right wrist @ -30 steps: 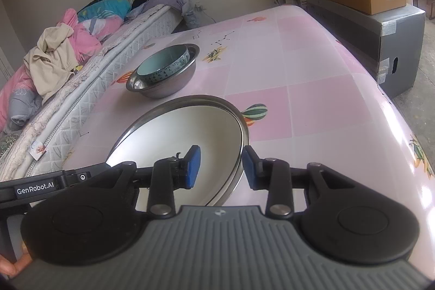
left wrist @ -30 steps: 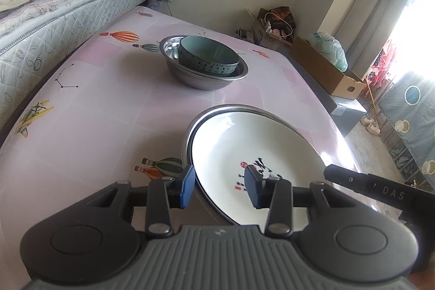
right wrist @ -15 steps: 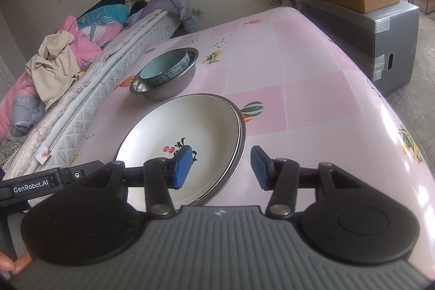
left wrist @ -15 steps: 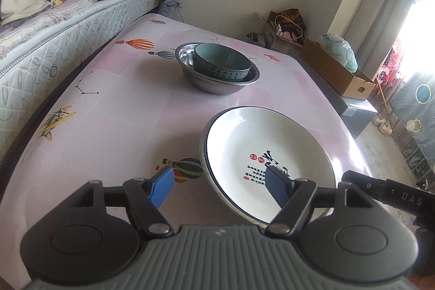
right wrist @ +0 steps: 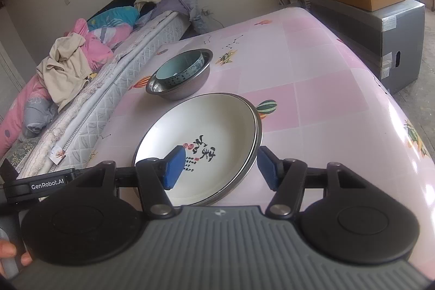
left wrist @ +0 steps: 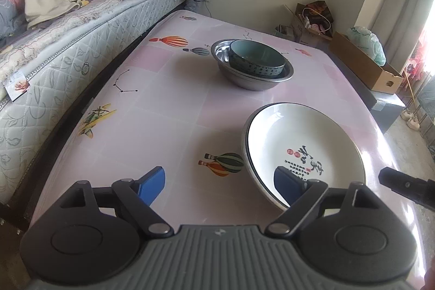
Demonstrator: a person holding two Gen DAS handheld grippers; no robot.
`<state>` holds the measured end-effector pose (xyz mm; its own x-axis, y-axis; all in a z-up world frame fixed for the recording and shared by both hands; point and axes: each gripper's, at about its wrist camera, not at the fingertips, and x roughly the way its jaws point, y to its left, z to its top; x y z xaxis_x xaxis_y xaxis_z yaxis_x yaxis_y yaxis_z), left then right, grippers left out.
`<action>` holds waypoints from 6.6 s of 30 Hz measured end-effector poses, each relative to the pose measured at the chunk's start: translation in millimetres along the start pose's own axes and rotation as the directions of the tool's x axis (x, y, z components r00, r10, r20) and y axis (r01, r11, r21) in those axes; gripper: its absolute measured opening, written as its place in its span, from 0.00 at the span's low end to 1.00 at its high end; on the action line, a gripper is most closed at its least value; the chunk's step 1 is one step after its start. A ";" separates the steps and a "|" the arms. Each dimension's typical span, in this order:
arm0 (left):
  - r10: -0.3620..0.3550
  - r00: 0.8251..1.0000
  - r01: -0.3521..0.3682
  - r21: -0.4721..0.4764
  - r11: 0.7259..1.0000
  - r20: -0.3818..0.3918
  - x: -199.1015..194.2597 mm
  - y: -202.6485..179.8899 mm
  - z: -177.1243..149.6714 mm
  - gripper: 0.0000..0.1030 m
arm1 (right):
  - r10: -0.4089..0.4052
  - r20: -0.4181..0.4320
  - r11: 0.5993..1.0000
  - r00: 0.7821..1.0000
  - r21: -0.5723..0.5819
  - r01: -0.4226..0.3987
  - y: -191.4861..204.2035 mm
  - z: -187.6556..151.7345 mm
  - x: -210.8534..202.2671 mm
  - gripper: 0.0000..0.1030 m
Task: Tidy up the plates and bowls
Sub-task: 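Open both tools to release the white plate and withdraw, then reach both tools to the small stainless bowl holding the teal-grey bowl and grip its rim, then lift and carry the small stainless bowl with both tools toward the white plate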
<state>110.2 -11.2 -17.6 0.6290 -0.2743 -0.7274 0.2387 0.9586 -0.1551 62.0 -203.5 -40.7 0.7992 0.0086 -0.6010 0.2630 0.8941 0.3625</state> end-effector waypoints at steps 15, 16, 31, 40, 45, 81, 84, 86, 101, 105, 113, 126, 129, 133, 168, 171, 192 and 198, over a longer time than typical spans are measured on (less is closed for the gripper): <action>0.058 0.998 -0.058 -0.032 0.998 -0.001 -8.8 13.5 6.6 0.86 | 0.058 -0.006 0.998 0.998 -0.029 -0.058 12.2 10.7 -8.3 0.60; 0.060 0.998 -0.060 -0.034 0.998 -0.002 -8.9 14.2 7.0 0.86 | 0.061 -0.007 0.998 0.998 -0.031 -0.061 14.0 11.8 -8.5 0.60; 0.091 0.996 -0.092 -0.056 0.994 -0.019 10.5 27.7 21.3 0.86 | 0.103 -0.029 0.991 0.994 -0.087 -0.105 35.2 37.9 12.8 0.62; 0.094 0.995 -0.092 -0.050 0.994 0.023 42.9 39.7 67.8 0.86 | 0.127 -0.034 0.983 0.991 -0.130 -0.131 47.0 94.8 54.2 0.65; 0.055 0.995 -0.051 -0.049 0.997 0.088 66.1 41.5 105.9 0.86 | 0.131 -0.070 0.985 0.989 -0.103 -0.138 40.6 137.2 95.6 0.65; -0.124 0.984 0.110 -0.115 0.987 -0.128 217.5 27.7 183.1 0.11 | 0.180 -0.275 0.983 0.944 0.067 -0.168 -3.3 189.2 302.0 0.10; -0.110 0.985 0.097 -0.104 0.990 -0.132 220.3 24.5 183.0 0.11 | 0.179 -0.273 0.984 0.945 0.062 -0.168 -1.2 189.0 306.3 0.09; -0.106 0.985 0.092 -0.109 0.990 -0.132 221.2 24.3 182.7 0.11 | 0.180 -0.273 0.984 0.945 0.066 -0.168 -1.1 189.1 309.5 0.08; -0.084 0.990 0.073 -0.107 0.992 -0.109 212.2 20.5 178.0 0.11 | 0.161 -0.261 0.987 0.952 0.041 -0.156 5.5 187.8 305.7 0.08; -0.087 0.991 0.075 -0.115 0.991 -0.105 207.4 19.7 175.0 0.11 | 0.179 -0.257 0.984 0.950 0.054 -0.171 3.2 188.9 300.3 0.09; -0.119 0.986 0.105 -0.118 0.987 -0.115 200.8 15.1 166.1 0.12 | 0.184 -0.263 0.983 0.947 0.063 -0.174 -6.8 184.4 289.5 0.09; -0.124 0.986 0.111 -0.118 0.987 -0.114 210.7 12.6 160.8 0.12 | 0.185 -0.279 0.982 0.942 0.096 -0.165 -12.6 175.5 300.0 0.08; -0.121 0.987 0.108 -0.116 0.987 -0.110 209.4 12.3 160.3 0.12 | 0.174 -0.277 0.984 0.945 0.086 -0.156 -9.5 175.3 299.8 0.09; -0.117 0.988 0.104 -0.117 0.988 -0.105 207.0 12.6 160.3 0.12 | 0.170 -0.276 0.985 0.946 0.068 -0.158 -6.5 174.4 296.7 0.10; -0.143 0.989 0.140 -0.103 0.985 -0.024 147.7 0.8 167.8 0.12 | 0.183 -0.212 0.983 0.960 0.027 -0.181 7.6 192.7 239.7 0.11; -0.151 0.988 0.149 -0.099 0.984 -0.014 132.1 -2.8 165.3 0.12 | 0.187 -0.204 0.982 0.961 0.029 -0.185 9.5 193.5 222.8 0.11; -0.214 0.976 0.210 -0.095 0.973 -0.032 39.5 -19.7 86.0 0.11 | 0.158 -0.214 0.987 0.964 0.039 -0.153 1.7 123.6 79.2 0.12; -0.201 0.976 0.193 -0.096 0.977 -0.081 46.3 -18.6 60.3 0.11 | 0.139 -0.260 0.990 0.956 0.059 -0.128 -8.0 89.2 73.7 0.13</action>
<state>179.5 -46.4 -8.1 0.5060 -0.4540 -0.7334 0.2831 0.8906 -0.3560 167.0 -249.9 -24.4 0.6596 0.2489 -0.7092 0.1903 0.8575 0.4780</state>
